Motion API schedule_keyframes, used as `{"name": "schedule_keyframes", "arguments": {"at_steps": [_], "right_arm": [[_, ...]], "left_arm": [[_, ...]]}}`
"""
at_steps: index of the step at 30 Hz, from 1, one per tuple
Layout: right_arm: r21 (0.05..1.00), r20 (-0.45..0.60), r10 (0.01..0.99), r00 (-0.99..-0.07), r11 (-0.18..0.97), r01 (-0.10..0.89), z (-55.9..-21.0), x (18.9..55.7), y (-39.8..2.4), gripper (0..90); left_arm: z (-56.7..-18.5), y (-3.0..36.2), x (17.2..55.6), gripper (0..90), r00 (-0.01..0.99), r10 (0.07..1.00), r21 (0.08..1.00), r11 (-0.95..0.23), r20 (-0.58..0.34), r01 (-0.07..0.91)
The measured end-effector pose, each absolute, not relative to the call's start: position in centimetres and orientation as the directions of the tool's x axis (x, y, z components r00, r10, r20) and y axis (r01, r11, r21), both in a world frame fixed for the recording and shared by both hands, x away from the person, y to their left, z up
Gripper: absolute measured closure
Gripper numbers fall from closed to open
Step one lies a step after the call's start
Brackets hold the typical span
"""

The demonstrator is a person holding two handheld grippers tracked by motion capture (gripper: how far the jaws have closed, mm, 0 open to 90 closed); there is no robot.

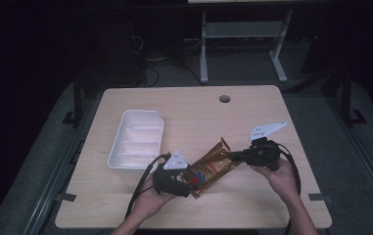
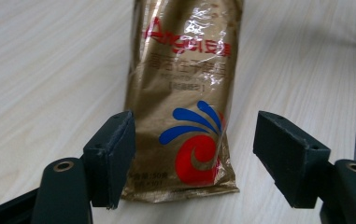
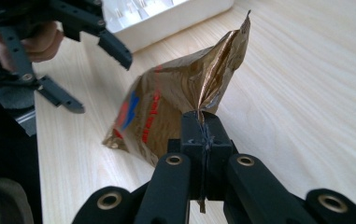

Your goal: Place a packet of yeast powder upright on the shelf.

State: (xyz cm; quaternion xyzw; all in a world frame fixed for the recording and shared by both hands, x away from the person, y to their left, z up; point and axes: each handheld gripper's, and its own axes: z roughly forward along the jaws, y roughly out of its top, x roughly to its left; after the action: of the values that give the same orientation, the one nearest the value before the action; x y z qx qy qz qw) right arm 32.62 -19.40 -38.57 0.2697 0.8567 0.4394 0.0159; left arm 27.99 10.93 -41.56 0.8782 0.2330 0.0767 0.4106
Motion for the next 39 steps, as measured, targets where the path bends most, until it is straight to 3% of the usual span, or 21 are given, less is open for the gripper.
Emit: {"name": "schedule_keyframes", "arguments": {"at_steps": [6, 16, 19, 20, 24, 25, 26, 31, 35, 37, 38, 39], "right_arm": [[0.779, 0.169, 0.449, -0.878, 0.485, 0.398, -37.2, 31.9, -20.0, 89.3], [0.793, 0.105, 0.397, -0.912, 0.52, 0.318, -35.5, 30.9, -19.1, 89.4], [0.804, 0.109, 0.382, -0.918, 0.509, 0.308, -35.3, 30.8, -19.0, 89.4], [0.811, 0.107, 0.376, -0.92, 0.502, 0.3, -35.2, 30.8, -18.9, 89.4], [0.816, 0.104, 0.378, -0.92, 0.496, 0.296, -35.1, 30.7, -19.0, 89.3], [0.818, 0.1, 0.38, -0.92, 0.495, 0.294, -35.0, 30.7, -19.1, 89.3], [0.82, 0.099, 0.384, -0.918, 0.491, 0.294, -35.0, 30.6, -19.3, 89.2], [0.827, 0.105, 0.389, -0.915, 0.478, 0.298, -35.3, 30.7, -19.4, 87.8], [0.836, 0.143, 0.39, -0.909, 0.444, 0.322, -35.7, 31.1, -19.6, 77.9], [0.842, 0.18, 0.397, -0.9, 0.411, 0.349, -36.1, 31.4, -20.0, 62.7], [0.842, 0.18, 0.397, -0.9, 0.411, 0.349, -36.1, 31.4, -20.0, 62.7], [0.84, 0.211, 0.404, -0.89, 0.392, 0.376, -36.7, 31.7, -20.2, 50.8]], "left_arm": [[-41.0, 10.0, 29.1, 25.8, 0.877, 0.477, 0.77, -0.537, -0.058, 0.343], [-41.7, 8.5, 31.7, 25.2, 0.892, 0.429, 0.759, -0.532, -0.14, 0.375], [-42.1, 8.1, 31.9, 30.9, 0.904, 0.39, 0.749, -0.543, -0.175, 0.38], [-42.3, 7.9, 31.9, 40.3, 0.908, 0.368, 0.745, -0.545, -0.2, 0.385], [-42.6, 7.7, 31.9, 55.7, 0.915, 0.336, 0.738, -0.554, -0.225, 0.385], [-42.7, 7.7, 31.8, 55.7, 0.915, 0.325, 0.736, -0.555, -0.239, 0.389], [-42.7, 7.6, 31.6, 62.8, 0.917, 0.316, 0.736, -0.556, -0.243, 0.386], [-42.9, 7.8, 31.4, 71.9, 0.916, 0.301, 0.735, -0.552, -0.265, 0.394], [-43.0, 8.0, 31.0, 76.0, 0.916, 0.3, 0.746, -0.537, -0.268, 0.394], [-43.0, 8.1, 30.7, 76.8, 0.918, 0.302, 0.755, -0.53, -0.257, 0.386], [-43.0, 8.1, 30.7, 77.0, 0.918, 0.302, 0.755, -0.53, -0.257, 0.386], [-43.1, 8.2, 30.4, 77.2, 0.919, 0.306, 0.762, -0.524, -0.249, 0.381]]}}
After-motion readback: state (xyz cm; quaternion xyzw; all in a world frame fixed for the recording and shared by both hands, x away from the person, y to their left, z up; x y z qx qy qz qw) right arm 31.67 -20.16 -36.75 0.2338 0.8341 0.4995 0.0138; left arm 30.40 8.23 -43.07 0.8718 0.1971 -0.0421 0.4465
